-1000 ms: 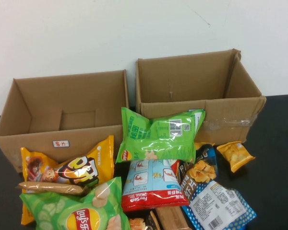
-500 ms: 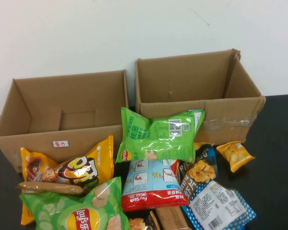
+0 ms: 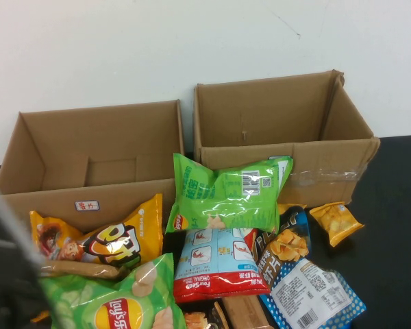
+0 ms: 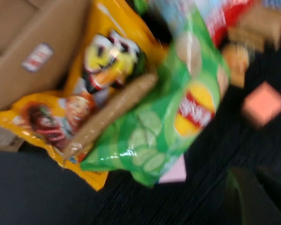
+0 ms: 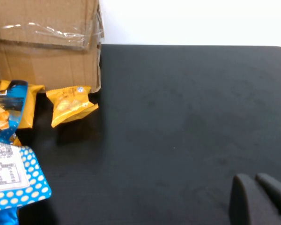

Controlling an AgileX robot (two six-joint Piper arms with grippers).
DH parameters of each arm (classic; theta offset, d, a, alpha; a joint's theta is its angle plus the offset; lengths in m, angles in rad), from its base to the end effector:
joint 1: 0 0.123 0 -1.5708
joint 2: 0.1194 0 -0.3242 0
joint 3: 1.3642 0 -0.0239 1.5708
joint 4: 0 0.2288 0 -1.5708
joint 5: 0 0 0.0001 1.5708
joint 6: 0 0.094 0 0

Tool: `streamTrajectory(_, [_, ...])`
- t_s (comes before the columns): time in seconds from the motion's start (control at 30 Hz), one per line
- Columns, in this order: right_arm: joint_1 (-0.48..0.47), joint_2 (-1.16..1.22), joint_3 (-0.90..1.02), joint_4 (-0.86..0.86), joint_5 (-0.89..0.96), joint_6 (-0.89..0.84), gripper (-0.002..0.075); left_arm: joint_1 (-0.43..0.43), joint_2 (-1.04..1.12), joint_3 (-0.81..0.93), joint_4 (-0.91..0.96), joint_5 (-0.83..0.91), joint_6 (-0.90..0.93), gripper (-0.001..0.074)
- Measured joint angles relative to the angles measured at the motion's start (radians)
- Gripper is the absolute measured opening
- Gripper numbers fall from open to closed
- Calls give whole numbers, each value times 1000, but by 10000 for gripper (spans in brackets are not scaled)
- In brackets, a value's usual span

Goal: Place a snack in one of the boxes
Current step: Pick up the potato chip

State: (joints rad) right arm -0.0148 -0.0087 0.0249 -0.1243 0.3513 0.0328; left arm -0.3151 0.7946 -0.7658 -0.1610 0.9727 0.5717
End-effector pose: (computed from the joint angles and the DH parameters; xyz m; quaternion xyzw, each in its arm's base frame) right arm -0.0055 -0.0039 0.1730 -0.0148 0.7980 -0.0467 0.6007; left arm 0.0782 -0.0386 0.3434 0.3854 0.8615 -0.0358 0.3286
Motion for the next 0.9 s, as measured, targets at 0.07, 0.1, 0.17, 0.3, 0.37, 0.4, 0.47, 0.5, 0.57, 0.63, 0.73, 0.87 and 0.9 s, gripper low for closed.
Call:
streamTrajectory(0.07, [0,0,0,0,0,0,-1,-90,86,-5,68,2,2,81])
streamTrajectory(0.1, [0,0,0,0,0,0,-1,-130,120,-5,88,0,2,122])
streamTrajectory(0.17, [0,0,0,0,0,0,-1,-198,207,-5,131,-20,-1,259])
streamTrajectory(0.3, [0,0,0,0,0,0,-1,-275,352,-5,208,-129,-54,524])
streamTrajectory(0.37, [0,0,0,0,0,0,-1,-296,425,-5,243,-209,-82,592])
streamTrajectory(0.4, [0,0,0,0,0,0,-1,-301,460,-5,253,-250,-89,607])
streamTrajectory(0.47, [0,0,0,0,0,0,-1,-305,515,-5,263,-314,-101,624])
streamTrajectory(0.5, [0,0,0,0,0,0,-1,-305,556,-7,268,-357,-115,631])
streamTrajectory(0.57, [0,0,0,0,0,0,-1,-305,623,-9,279,-413,-145,637])
streamTrajectory(0.63, [0,0,0,0,0,0,-1,-305,682,-16,303,-446,-173,640])
streamTrajectory(0.73, [0,0,0,0,0,0,-1,-307,770,-38,339,-494,-214,640])
streamTrajectory(0.87, [0,0,0,0,0,0,-1,-307,852,-76,378,-540,-238,640])
streamTrajectory(0.9, [0,0,0,0,0,0,-1,-307,866,-83,389,-543,-240,640])
